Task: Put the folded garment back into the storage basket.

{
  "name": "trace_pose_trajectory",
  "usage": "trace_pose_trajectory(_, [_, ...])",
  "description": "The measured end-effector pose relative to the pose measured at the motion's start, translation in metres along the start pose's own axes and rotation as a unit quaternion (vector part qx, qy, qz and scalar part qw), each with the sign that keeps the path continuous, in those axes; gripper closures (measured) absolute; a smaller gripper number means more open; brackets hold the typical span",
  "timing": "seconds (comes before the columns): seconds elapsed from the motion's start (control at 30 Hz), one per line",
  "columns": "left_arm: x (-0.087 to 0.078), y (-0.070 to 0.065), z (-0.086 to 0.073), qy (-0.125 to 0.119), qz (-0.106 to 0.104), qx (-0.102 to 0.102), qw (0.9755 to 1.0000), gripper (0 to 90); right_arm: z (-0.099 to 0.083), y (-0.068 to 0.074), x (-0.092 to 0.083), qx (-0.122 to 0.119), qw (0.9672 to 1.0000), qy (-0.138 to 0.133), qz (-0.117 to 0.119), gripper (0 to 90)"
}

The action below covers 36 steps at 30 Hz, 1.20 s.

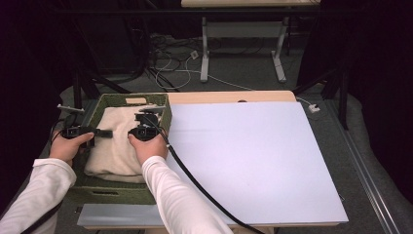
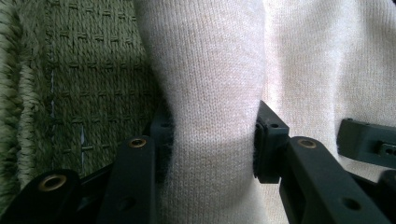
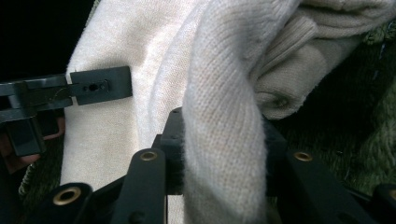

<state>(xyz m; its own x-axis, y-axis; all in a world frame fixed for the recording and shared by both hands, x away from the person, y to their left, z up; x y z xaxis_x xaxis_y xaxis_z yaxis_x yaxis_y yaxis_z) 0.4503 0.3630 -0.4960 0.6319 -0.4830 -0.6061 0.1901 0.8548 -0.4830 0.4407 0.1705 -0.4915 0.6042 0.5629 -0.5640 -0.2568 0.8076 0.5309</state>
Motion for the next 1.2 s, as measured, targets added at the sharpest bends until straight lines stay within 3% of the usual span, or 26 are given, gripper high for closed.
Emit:
trace_pose_trajectory(0.47, [0.004,0.002,-0.005,0.008,0.007,0.004,0.9999,60.4,-0.004,-0.004,0.005,-0.010,0.9998,0.012,-0.011,62.1])
trace_pose_trajectory(0.57, [0.006,0.004,-0.005,0.003,0.026,0.021,0.9994,58.0,-0.005,-0.006,0.006,-0.023,0.9995,0.012,-0.019,59.9])
trace_pose_trajectory(0.63, [0.007,0.005,-0.005,0.003,0.070,0.060,0.9958,52.0,-0.005,-0.007,0.006,-0.042,0.9985,0.009,-0.033,57.1])
trace_pose_trajectory(0.67, [0.008,0.004,-0.006,0.004,0.081,0.070,0.9943,50.6,-0.004,-0.008,0.005,-0.055,0.9976,0.003,-0.042,57.3])
trace_pose_trajectory(0.73, [0.010,0.001,-0.004,-0.011,0.107,0.111,0.9881,42.4,0.001,-0.009,0.002,-0.089,0.9947,-0.025,-0.044,52.5])
trace_pose_trajectory(0.77, [0.008,0.000,-0.002,-0.010,0.122,0.132,0.9836,40.5,0.003,-0.007,0.000,-0.101,0.9930,-0.039,-0.046,51.0])
trace_pose_trajectory(0.8, [0.008,-0.001,0.000,-0.027,0.131,0.146,0.9803,40.3,0.005,-0.007,-0.002,-0.114,0.9915,-0.048,-0.042,49.3])
trace_pose_trajectory(0.83, [0.005,-0.004,0.002,-0.027,0.123,0.144,0.9815,40.2,0.007,-0.006,-0.004,-0.117,0.9911,-0.052,-0.038,48.5])
trace_pose_trajectory(0.9, [0.006,-0.007,0.005,-0.051,0.100,0.164,0.9799,40.0,0.009,-0.007,-0.008,-0.124,0.9902,-0.052,-0.037,46.9])
trace_pose_trajectory(0.93, [0.005,-0.009,0.006,-0.051,0.095,0.169,0.9798,40.0,0.010,-0.007,-0.009,-0.128,0.9896,-0.052,-0.038,45.0])
trace_pose_trajectory(1.0, [0.004,-0.012,0.007,-0.051,0.096,0.162,0.9809,39.5,0.009,-0.009,-0.010,-0.141,0.9882,-0.042,-0.040,43.6])
trace_pose_trajectory(1.1, [0.007,-0.015,0.005,-0.054,0.082,0.144,0.9848,38.7,0.009,-0.010,-0.013,-0.156,0.9862,-0.038,-0.038,42.2])
trace_pose_trajectory(1.2, [0.007,-0.016,0.003,-0.046,0.075,0.142,0.9860,37.9,0.010,-0.009,-0.015,-0.175,0.9835,-0.036,-0.027,40.0])
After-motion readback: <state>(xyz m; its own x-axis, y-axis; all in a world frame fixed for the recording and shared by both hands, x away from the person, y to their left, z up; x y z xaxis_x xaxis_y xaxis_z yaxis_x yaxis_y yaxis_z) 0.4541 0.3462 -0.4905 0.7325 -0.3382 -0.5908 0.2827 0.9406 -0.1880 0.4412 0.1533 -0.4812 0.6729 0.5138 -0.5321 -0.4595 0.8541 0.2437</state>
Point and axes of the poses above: each handheld gripper's, and its own axes: x roughly forward along the jaws, z roughly out of its top, y roughly to its left, the point moved 5 cm from there along x, roughly forward along the jaws, and after that the axes turned 14 degrees about -y, right-handed, at the moved point
